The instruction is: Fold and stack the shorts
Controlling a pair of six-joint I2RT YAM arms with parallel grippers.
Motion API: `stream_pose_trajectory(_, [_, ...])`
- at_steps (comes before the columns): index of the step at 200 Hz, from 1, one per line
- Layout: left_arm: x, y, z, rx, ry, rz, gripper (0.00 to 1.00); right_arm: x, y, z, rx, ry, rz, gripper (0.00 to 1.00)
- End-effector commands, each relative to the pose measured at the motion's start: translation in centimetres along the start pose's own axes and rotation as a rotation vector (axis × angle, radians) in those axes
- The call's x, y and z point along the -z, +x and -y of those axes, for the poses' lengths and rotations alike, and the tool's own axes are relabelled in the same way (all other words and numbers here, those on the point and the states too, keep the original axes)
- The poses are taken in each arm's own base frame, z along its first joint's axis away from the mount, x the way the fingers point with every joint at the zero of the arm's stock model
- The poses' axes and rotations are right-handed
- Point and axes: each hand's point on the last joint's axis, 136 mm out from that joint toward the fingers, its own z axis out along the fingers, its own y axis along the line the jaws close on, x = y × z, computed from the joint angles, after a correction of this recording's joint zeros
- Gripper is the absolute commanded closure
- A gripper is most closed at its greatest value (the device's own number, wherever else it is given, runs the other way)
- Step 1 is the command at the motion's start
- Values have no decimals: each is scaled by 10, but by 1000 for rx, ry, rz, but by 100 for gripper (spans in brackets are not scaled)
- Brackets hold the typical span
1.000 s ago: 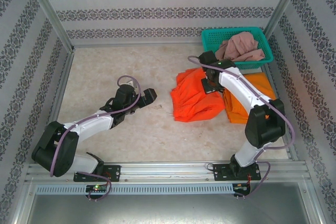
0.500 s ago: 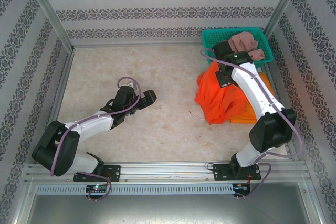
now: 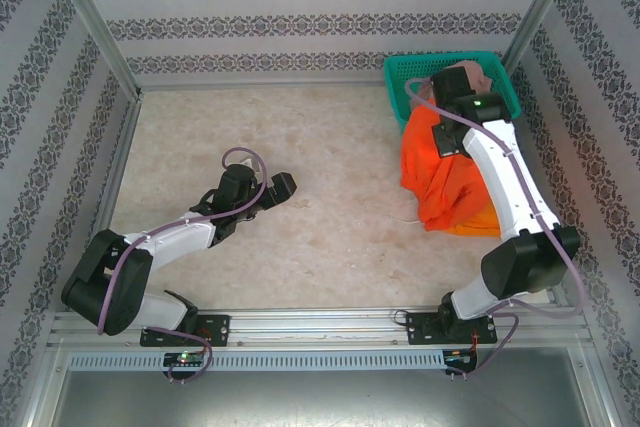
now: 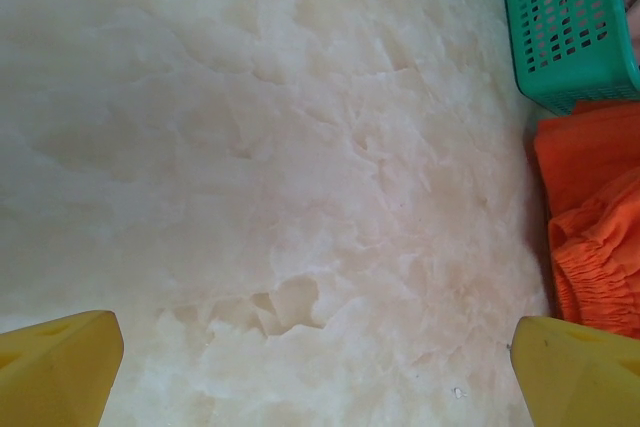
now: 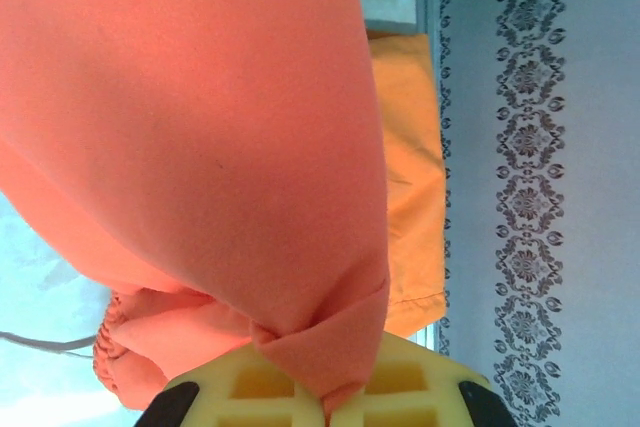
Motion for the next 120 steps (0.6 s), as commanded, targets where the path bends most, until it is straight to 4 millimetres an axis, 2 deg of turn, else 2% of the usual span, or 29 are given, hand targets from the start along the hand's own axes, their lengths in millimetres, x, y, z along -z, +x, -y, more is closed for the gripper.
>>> stream_pose_trajectory(1, [0,-5,0,11,17,19,0,20,-4,26,-44,45,56,100])
stream_pose_trajectory(43, [0,-6,-2,13,16,22,0,15,-2,52,-89,63,51,100])
stream_pose_trajectory(120, [-1,-6,-4,18,17,21,0,-31,11,83,-158,95,-21,100])
